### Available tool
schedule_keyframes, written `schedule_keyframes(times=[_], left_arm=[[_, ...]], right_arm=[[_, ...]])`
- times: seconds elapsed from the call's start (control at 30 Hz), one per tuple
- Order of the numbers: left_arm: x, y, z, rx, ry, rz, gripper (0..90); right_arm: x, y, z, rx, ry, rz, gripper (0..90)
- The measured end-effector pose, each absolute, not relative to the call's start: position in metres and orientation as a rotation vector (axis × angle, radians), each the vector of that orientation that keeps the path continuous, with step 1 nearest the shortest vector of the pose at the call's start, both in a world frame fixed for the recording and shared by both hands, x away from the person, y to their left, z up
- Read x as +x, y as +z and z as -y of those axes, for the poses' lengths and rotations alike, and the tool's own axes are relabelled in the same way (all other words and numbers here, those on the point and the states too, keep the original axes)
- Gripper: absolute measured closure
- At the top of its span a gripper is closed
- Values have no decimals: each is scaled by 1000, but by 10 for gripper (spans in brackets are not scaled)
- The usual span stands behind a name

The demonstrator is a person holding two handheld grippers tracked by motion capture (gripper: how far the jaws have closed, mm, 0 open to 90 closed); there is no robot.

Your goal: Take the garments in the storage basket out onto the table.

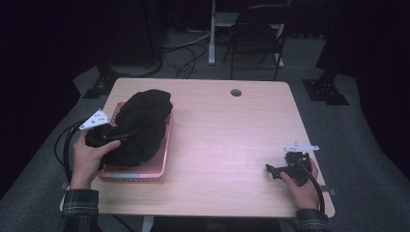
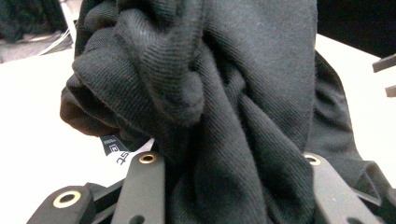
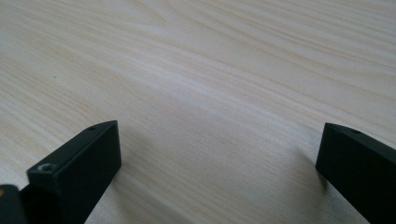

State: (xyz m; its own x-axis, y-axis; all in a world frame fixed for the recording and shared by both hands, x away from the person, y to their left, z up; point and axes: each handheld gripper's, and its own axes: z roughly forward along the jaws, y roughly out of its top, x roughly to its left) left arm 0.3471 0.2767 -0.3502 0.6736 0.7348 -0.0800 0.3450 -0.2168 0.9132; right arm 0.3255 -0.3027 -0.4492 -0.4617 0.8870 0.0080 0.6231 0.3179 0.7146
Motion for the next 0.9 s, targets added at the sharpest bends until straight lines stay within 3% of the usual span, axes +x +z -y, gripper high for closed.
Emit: schedule_keyframes(times=[0.53, 0.9], left_arm=[[337, -329, -281, 1652, 477, -759, 620], [333, -322, -280, 1624, 461, -724, 620]], right_arm=[[326, -449, 303, 1341, 934, -2202, 0], [326, -449, 303, 1342, 934, -2202, 0]])
